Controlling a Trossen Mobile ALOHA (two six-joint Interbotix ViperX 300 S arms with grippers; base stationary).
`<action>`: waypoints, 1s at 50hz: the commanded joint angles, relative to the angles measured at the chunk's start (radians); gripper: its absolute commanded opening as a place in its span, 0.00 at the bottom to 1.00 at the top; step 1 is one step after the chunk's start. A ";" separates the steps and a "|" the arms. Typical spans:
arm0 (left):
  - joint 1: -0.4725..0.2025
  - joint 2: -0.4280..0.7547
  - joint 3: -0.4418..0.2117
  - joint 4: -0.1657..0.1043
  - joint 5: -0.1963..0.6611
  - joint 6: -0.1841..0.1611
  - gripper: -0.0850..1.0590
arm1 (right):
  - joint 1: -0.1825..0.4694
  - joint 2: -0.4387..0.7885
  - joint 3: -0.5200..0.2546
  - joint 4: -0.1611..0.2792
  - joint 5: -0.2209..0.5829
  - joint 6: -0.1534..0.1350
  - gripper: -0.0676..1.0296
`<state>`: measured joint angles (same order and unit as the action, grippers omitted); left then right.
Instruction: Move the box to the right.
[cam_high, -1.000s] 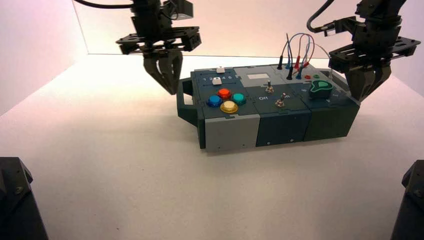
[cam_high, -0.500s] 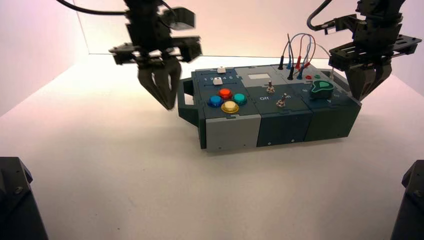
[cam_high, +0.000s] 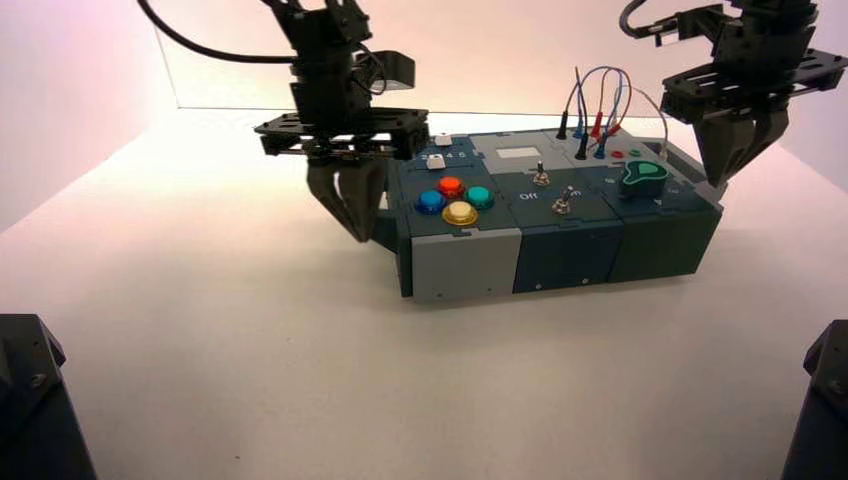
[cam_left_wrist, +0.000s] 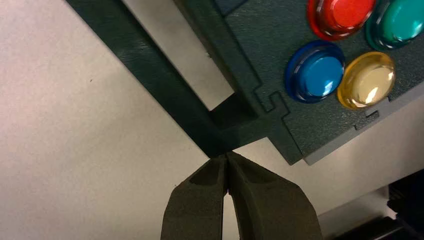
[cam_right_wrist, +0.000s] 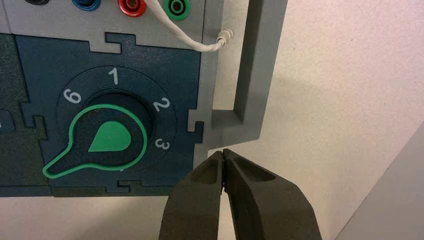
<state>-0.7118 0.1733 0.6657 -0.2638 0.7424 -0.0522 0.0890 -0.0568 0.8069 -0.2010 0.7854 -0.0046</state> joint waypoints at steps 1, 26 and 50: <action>0.006 0.005 -0.060 0.032 -0.034 -0.003 0.05 | 0.002 -0.025 -0.017 0.002 -0.003 0.000 0.04; 0.020 0.008 -0.112 0.051 0.003 -0.003 0.05 | 0.000 -0.028 -0.014 0.002 0.002 0.002 0.04; 0.163 -0.078 -0.072 0.069 0.014 -0.005 0.05 | 0.000 -0.156 0.037 0.034 0.026 0.003 0.04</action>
<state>-0.5798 0.1227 0.6029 -0.2010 0.7655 -0.0537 0.0874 -0.1488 0.8360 -0.1795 0.8176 -0.0046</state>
